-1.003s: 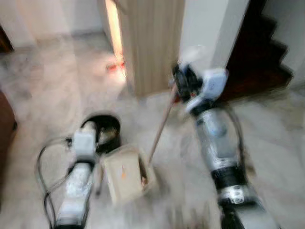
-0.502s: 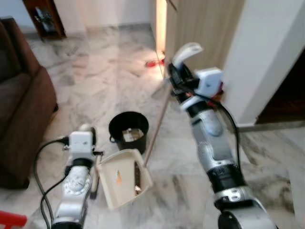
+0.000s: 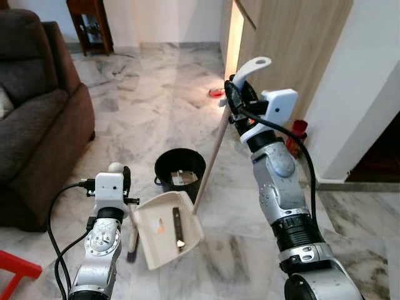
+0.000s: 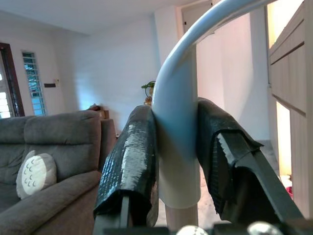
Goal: Sweep floor
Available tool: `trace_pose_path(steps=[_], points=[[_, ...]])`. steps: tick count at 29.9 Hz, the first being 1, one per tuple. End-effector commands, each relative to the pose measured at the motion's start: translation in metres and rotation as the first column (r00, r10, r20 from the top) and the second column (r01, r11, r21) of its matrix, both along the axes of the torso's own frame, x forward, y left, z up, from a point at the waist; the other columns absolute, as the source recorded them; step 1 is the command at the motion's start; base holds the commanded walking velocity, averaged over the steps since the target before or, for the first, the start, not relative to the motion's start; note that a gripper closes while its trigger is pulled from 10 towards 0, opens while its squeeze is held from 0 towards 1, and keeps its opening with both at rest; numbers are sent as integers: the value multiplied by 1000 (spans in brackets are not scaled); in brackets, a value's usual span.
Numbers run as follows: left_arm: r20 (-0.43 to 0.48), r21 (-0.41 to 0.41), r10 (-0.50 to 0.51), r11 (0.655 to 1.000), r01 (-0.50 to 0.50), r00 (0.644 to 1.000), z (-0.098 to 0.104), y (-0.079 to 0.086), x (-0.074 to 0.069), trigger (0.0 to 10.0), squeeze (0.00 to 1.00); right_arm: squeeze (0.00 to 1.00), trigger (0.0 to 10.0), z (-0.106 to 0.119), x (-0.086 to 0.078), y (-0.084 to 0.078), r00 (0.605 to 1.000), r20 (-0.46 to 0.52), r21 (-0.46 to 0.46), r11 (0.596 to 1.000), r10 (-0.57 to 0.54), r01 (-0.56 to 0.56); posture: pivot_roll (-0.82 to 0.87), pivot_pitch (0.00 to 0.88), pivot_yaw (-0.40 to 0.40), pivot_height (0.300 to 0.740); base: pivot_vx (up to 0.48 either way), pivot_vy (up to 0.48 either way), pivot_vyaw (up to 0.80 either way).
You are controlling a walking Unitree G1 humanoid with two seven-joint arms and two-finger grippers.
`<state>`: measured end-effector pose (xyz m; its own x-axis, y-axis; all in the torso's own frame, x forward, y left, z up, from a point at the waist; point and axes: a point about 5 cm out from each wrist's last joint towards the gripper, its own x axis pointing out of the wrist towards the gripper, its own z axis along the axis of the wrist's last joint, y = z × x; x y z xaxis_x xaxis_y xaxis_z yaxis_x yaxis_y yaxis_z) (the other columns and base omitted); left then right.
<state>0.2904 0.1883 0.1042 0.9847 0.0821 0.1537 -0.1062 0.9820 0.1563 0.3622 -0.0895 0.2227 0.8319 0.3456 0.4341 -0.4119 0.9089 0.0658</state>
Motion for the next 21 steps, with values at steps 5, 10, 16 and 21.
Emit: trace_pose_path(steps=[5,10,16,21], points=[[47,11,-14,1000,13,999,9,-2,1,10000,0,0,10000,30,0,-4,993,92,78,994,-81,73,16,0,8,740,0,0,0],[47,10,-14,1000,14,999,9,-3,1,10000,0,0,10000,46,-1,-8,976,157,114,984,-152,135,13,0,8,740,0,0,0],[50,8,-15,1000,15,999,9,-4,1,10000,0,0,10000,55,-2,-9,961,196,157,974,-193,164,17,0,4,740,0,0,0],[57,10,-14,1000,13,998,10,-4,0,10000,0,0,10000,62,-4,-9,945,234,168,967,-230,194,19,0,1,740,0,0,0]])
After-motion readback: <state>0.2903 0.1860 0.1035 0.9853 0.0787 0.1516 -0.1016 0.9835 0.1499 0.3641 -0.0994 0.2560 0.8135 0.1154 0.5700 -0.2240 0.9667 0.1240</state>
